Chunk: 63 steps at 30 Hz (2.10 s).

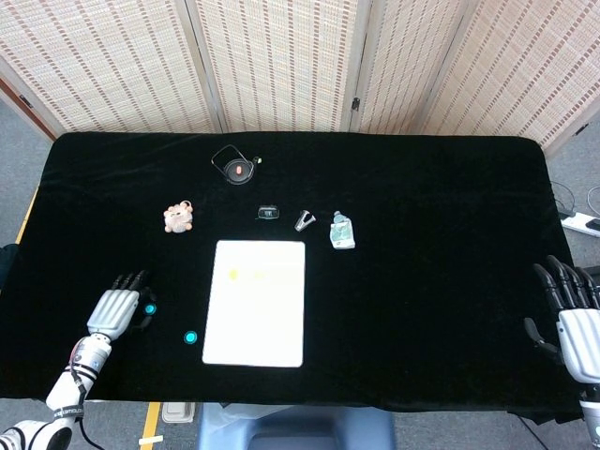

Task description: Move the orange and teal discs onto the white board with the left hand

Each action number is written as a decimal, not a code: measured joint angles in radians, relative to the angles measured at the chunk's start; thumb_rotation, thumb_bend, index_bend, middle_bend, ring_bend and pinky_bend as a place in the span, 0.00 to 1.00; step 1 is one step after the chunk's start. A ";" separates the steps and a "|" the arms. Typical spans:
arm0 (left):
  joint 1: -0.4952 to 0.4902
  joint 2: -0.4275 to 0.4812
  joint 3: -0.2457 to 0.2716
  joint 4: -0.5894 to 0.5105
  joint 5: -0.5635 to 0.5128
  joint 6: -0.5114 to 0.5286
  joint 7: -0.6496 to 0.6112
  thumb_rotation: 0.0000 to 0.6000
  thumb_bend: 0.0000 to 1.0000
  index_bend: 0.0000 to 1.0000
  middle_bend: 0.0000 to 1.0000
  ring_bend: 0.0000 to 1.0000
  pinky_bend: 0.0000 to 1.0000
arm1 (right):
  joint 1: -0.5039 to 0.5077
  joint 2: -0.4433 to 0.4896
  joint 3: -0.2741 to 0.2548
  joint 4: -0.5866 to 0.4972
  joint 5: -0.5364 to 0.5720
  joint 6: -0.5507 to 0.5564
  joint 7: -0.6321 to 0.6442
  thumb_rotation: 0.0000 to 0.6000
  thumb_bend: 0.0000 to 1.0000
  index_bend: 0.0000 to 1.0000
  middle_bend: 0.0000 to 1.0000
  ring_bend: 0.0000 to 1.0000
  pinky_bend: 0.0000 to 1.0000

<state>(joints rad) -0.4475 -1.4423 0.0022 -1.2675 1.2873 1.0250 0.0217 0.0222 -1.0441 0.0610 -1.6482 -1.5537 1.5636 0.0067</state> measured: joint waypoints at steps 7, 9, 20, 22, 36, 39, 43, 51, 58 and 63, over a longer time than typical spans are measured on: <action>0.005 -0.005 -0.007 0.010 0.004 -0.005 -0.003 1.00 0.41 0.45 0.05 0.00 0.00 | -0.002 0.001 0.000 -0.003 -0.001 0.004 -0.002 1.00 0.42 0.00 0.00 0.00 0.00; 0.005 -0.006 -0.008 0.011 0.004 -0.005 -0.004 1.00 0.41 0.46 0.05 0.00 0.00 | -0.002 0.001 -0.001 -0.003 -0.001 0.004 -0.002 1.00 0.42 0.00 0.00 0.00 0.00; 0.009 -0.023 -0.017 0.039 0.017 -0.011 -0.023 1.00 0.42 0.51 0.06 0.00 0.00 | -0.001 0.003 0.000 -0.010 -0.001 0.003 -0.010 1.00 0.42 0.00 0.00 0.00 0.00; 0.008 -0.019 -0.020 0.031 0.024 -0.008 -0.024 1.00 0.43 0.51 0.06 0.00 0.00 | -0.002 0.004 0.000 -0.012 -0.001 0.004 -0.012 1.00 0.42 0.00 0.00 0.00 0.00; -0.105 0.022 -0.080 -0.131 0.097 -0.041 0.011 1.00 0.43 0.50 0.06 0.00 0.00 | -0.006 0.007 0.001 -0.011 0.007 0.006 -0.009 1.00 0.42 0.00 0.00 0.00 0.00; -0.140 0.009 -0.092 -0.153 0.100 -0.070 0.039 1.00 0.43 0.50 0.06 0.00 0.00 | -0.007 0.007 0.001 -0.007 0.012 0.004 -0.004 1.00 0.42 0.00 0.00 0.00 0.00; -0.179 -0.019 -0.103 -0.167 0.095 -0.107 0.076 1.00 0.43 0.50 0.06 0.00 0.00 | -0.008 0.006 0.001 -0.001 0.017 0.001 0.001 1.00 0.42 0.00 0.00 0.00 0.00; -0.218 -0.066 -0.097 -0.172 0.073 -0.147 0.136 1.00 0.43 0.50 0.06 0.00 0.00 | -0.009 0.003 0.001 0.009 0.024 -0.004 0.010 1.00 0.42 0.00 0.00 0.00 0.00; -0.229 -0.088 -0.087 -0.165 0.052 -0.156 0.161 1.00 0.43 0.49 0.06 0.00 0.00 | -0.005 0.003 0.003 0.012 0.025 -0.009 0.013 1.00 0.42 0.00 0.00 0.00 0.00; -0.235 -0.097 -0.083 -0.155 0.038 -0.161 0.174 1.00 0.43 0.38 0.06 0.00 0.00 | -0.007 0.004 0.003 0.014 0.027 -0.010 0.016 1.00 0.42 0.00 0.00 0.00 0.00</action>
<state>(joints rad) -0.6821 -1.5395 -0.0811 -1.4225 1.3253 0.8636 0.1954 0.0155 -1.0402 0.0641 -1.6346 -1.5264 1.5539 0.0231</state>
